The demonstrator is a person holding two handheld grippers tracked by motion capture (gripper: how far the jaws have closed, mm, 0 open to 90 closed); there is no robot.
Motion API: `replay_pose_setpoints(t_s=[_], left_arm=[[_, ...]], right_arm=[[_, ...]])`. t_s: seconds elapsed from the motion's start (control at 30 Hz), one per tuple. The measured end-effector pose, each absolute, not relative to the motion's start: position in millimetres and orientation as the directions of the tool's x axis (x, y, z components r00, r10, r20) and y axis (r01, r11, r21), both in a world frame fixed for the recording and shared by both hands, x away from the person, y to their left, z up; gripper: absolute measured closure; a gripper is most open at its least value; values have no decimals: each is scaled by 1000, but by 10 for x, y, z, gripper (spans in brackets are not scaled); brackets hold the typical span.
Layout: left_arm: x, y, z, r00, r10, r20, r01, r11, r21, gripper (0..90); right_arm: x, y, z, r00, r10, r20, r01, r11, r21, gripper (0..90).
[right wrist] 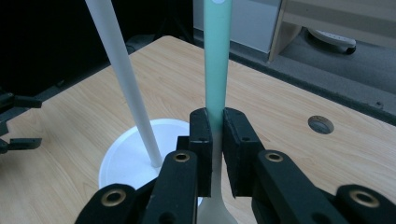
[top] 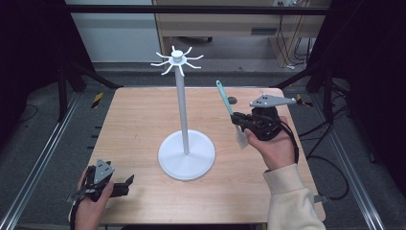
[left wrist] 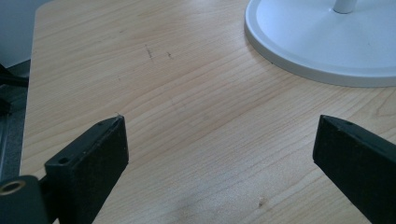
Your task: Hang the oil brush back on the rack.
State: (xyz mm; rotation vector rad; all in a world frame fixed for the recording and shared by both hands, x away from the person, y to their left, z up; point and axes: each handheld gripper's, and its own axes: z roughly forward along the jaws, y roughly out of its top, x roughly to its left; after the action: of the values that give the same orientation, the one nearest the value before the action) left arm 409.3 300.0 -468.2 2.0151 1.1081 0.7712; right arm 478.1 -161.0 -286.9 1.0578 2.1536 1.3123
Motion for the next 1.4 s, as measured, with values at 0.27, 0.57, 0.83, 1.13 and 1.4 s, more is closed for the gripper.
replay_pose_setpoints(t_s=[0.27,0.57,0.83,1.13,1.4], left_arm=[[4097,3002,-4683,456,875,164,458,-388,800,30],[4093,3021,-4682,440,883,161,465,-378,800,30],[4093,3008,-4682,449,879,160,463,-382,800,30],[4093,3001,-4684,450,878,164,462,-386,798,30],[4092,2999,-4684,452,876,166,462,-390,796,30]], right_arm=[[4748,-1634,-2777,-641,765,59,366,238,900,827],[4623,-1589,-2679,-637,770,34,294,201,934,826],[4545,-1554,-2591,-650,760,7,235,192,953,827],[4512,-1567,-2555,-650,760,11,210,166,964,827],[4489,-1584,-2522,-646,763,9,182,143,973,826]])
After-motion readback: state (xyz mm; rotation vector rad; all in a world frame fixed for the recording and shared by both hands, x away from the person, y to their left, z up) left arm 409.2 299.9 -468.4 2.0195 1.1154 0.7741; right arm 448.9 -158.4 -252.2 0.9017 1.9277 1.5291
